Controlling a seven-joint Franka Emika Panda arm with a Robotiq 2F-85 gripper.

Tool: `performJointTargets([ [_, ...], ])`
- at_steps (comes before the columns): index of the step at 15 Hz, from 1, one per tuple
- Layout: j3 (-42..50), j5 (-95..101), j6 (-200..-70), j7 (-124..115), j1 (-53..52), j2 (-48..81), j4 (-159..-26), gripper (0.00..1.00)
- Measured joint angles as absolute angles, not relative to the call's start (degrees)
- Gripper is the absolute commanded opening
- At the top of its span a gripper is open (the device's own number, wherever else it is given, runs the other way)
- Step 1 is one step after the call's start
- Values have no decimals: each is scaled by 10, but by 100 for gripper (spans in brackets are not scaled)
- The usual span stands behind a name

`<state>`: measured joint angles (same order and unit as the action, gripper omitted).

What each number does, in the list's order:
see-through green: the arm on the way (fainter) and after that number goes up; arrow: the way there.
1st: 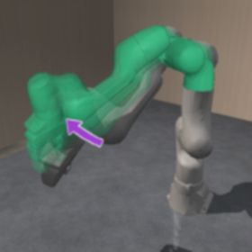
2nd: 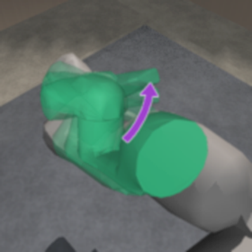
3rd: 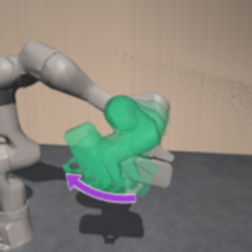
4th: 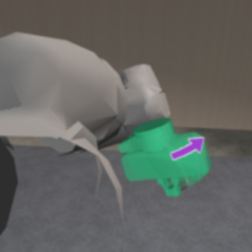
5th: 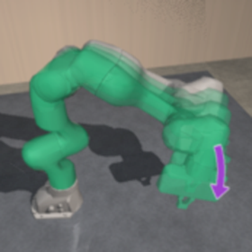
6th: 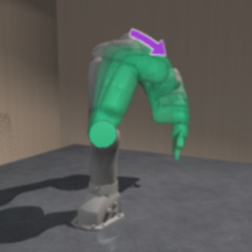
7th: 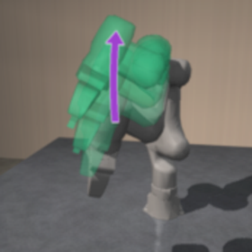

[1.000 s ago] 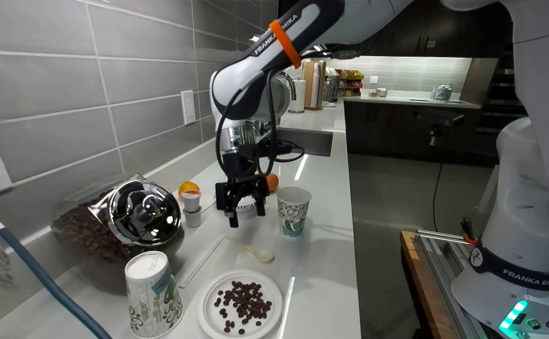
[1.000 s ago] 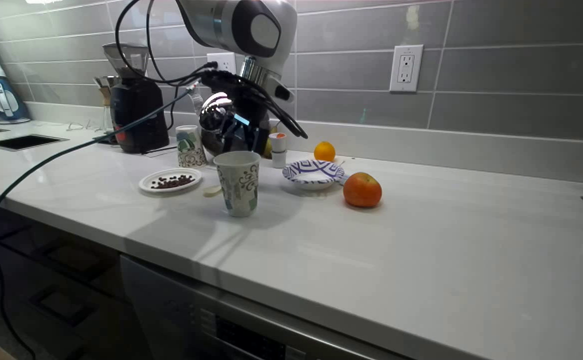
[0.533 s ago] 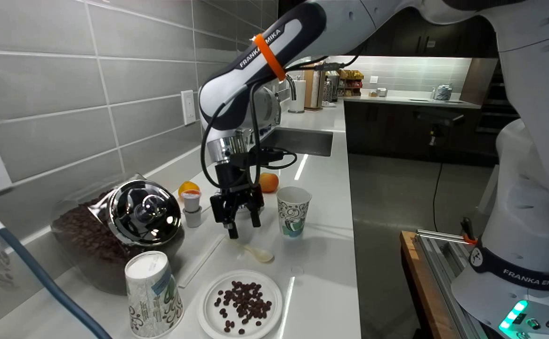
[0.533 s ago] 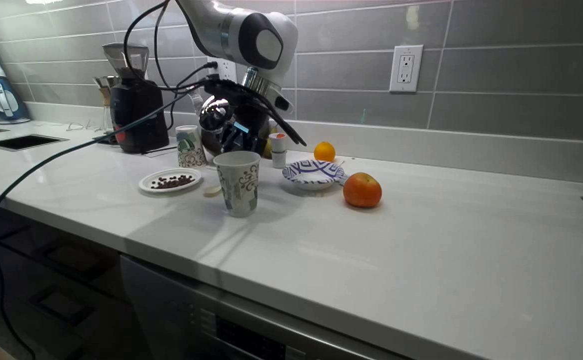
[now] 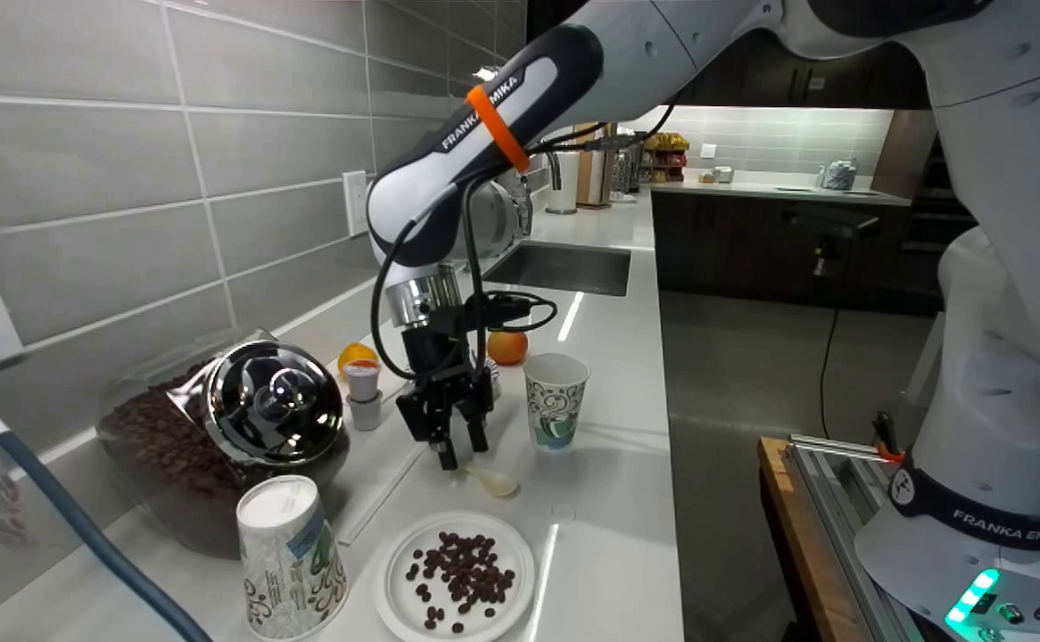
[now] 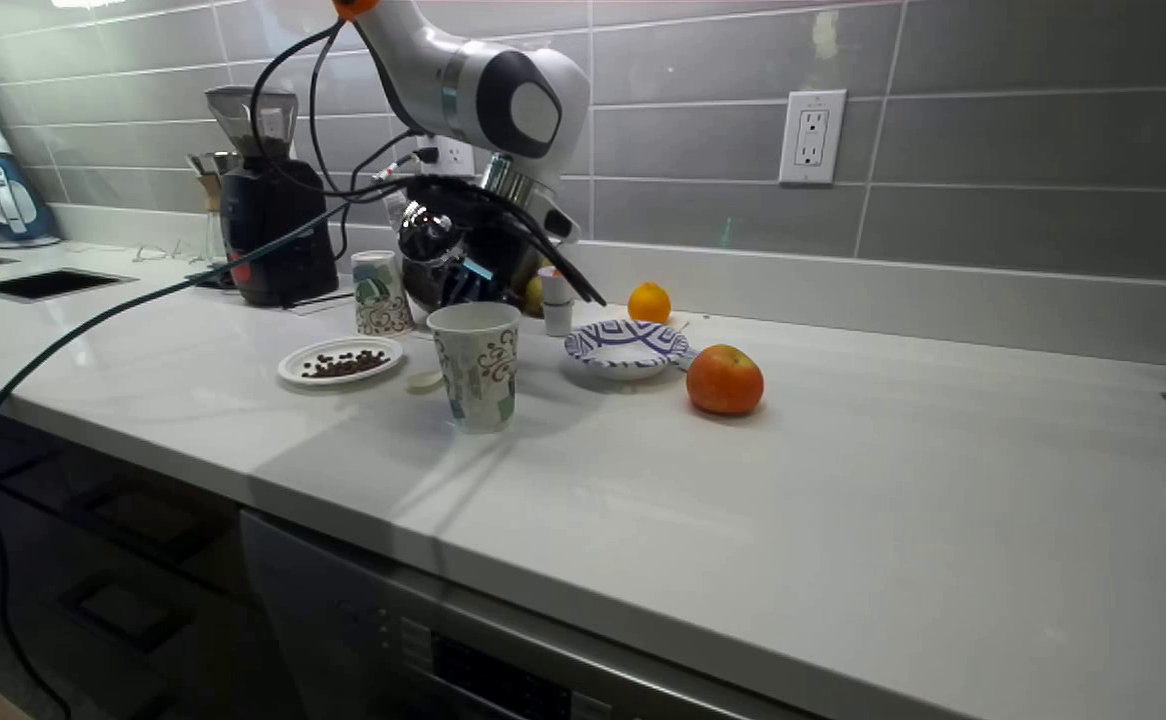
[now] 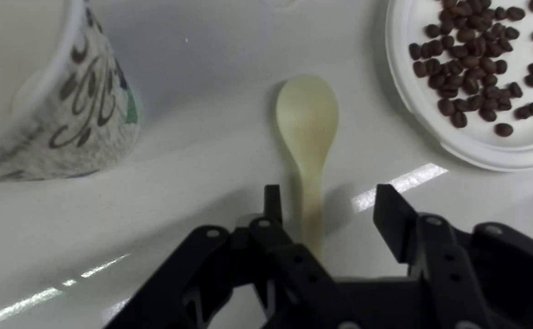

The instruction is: Use the white spoon to take some of the contents on the white plate and place them in the white cup.

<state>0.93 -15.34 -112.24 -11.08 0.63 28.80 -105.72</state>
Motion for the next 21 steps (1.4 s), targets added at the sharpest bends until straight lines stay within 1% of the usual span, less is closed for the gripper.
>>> performJointTargets([
  [1,9,-153,-1122,-112,5,290,-1057,52],
  [2,9,-153,-1122,-114,3,293,-1057,49],
  [3,9,-152,-1122,-115,1,295,-1057,43],
  [5,9,-152,-1122,-118,0,297,-1057,27],
  [7,9,-151,-1122,-120,-1,298,-1056,17],
  [8,10,-150,-1122,-121,-1,298,-1056,19],
  [11,12,-144,-1122,-125,-1,298,-1056,15],
  [13,14,-139,-1121,-129,-1,299,-1056,19],
  [14,15,-137,-1120,-130,-1,300,-1056,13],
  [15,15,-134,-1120,-131,-1,300,-1056,10],
  [16,15,-132,-1120,-132,-1,301,-1056,4],
  [17,16,-132,-1120,-132,-1,300,-1056,7],
  [21,13,-132,-1120,-135,-7,282,-1065,7],
])
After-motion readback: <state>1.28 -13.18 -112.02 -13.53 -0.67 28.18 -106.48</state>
